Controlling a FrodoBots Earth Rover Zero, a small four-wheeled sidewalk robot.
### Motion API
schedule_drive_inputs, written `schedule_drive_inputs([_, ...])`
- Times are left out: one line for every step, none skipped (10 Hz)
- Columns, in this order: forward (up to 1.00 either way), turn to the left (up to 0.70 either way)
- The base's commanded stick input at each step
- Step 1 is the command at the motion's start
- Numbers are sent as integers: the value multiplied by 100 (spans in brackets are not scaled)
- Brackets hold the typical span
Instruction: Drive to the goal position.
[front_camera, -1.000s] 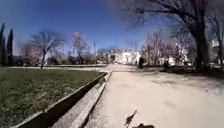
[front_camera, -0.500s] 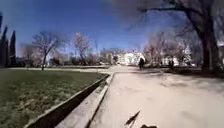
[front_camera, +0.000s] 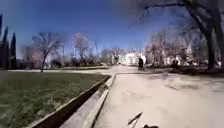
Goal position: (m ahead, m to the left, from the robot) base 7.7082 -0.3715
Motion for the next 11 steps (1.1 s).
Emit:
schedule_drive_inputs([95,0])
schedule_drive_inputs([95,0])
schedule_drive_inputs([95,0])
schedule_drive_inputs([95,0])
schedule_drive_inputs([95,0])
schedule_drive_inputs([94,-3])
schedule_drive_inputs([94,-11])
schedule_drive_inputs([94,-37])
schedule_drive_inputs([94,-37])
schedule_drive_inputs([94,-37])
schedule_drive_inputs([94,-37])
